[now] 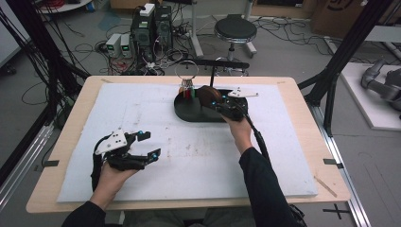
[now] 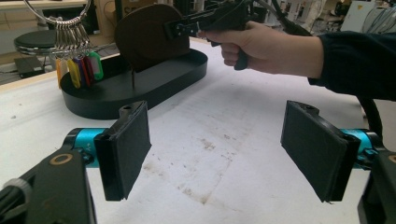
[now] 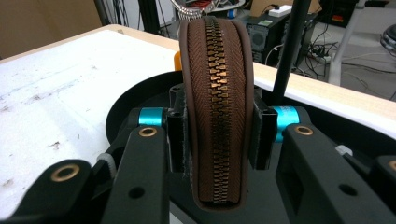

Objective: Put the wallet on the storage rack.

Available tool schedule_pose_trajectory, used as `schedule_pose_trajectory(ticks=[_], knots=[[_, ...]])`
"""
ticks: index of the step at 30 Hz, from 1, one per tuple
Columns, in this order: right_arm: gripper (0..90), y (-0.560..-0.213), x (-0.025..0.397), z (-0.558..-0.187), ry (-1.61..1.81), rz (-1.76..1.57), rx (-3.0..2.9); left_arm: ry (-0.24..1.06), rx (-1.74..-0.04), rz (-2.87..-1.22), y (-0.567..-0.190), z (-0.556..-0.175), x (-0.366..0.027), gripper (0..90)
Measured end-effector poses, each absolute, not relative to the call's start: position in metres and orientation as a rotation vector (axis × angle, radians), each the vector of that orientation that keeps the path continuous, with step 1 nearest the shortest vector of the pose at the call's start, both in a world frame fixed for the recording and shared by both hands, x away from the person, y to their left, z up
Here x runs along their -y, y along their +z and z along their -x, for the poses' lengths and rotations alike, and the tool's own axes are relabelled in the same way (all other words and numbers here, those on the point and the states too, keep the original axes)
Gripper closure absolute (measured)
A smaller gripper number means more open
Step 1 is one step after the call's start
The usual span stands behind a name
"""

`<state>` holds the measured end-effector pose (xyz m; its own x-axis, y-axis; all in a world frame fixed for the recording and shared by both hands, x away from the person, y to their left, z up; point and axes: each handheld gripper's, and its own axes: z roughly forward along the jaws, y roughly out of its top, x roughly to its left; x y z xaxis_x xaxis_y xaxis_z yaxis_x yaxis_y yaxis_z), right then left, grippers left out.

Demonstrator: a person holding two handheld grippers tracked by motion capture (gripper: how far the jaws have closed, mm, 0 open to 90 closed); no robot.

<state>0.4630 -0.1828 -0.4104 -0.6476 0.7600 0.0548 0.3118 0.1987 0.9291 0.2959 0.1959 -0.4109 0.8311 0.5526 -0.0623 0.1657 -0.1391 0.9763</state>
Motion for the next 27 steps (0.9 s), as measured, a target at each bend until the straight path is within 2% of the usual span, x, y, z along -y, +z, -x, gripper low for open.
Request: schedule_pose_trajectory(ticks=[27], knots=[[67.2, -0.433, 0.190, -0.465, 1.366, -1.059, -2.038, 0.359, -0.552, -1.711, -0.412, -0.295, -0.192, 23.9]])
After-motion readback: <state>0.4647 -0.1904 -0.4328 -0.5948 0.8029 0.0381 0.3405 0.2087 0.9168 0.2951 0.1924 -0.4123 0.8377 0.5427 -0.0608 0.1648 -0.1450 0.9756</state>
